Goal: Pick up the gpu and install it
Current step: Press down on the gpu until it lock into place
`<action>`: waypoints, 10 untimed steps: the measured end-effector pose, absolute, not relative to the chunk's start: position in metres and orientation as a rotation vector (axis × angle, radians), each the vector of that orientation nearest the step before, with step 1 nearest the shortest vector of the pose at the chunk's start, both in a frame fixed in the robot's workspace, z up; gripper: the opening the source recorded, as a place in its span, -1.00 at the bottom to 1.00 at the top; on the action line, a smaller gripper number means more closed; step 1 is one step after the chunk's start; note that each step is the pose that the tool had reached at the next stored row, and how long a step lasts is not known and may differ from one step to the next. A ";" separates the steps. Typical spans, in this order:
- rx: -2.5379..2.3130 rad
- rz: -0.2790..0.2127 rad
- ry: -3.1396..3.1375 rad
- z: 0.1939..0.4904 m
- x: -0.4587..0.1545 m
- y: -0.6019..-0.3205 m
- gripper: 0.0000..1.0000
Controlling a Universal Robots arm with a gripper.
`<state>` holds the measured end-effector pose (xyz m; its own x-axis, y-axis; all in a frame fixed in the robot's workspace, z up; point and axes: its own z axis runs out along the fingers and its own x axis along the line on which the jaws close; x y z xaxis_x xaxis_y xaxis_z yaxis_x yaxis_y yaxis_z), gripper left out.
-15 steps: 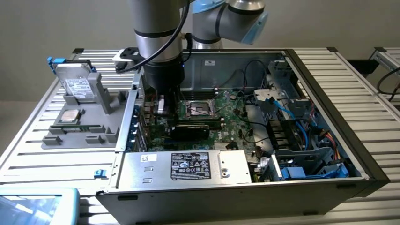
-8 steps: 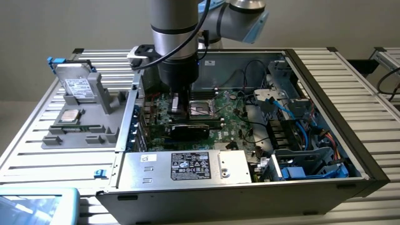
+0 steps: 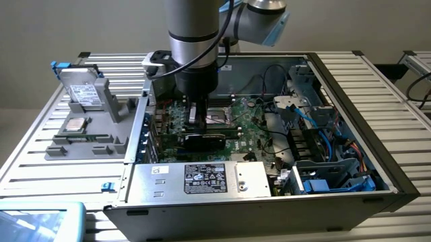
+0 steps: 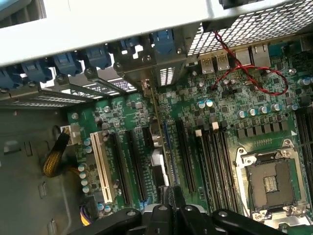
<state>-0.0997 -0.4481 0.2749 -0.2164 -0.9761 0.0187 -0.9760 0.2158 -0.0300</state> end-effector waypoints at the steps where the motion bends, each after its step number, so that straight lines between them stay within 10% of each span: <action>1: -1.962 -0.046 2.443 0.274 -0.100 -0.448 -0.76; 10: -1.970 -0.033 2.452 0.266 -0.100 -0.449 -0.76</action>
<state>-0.0996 -0.4492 0.2659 -0.2158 -0.9763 0.0161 -0.9764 0.2156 -0.0137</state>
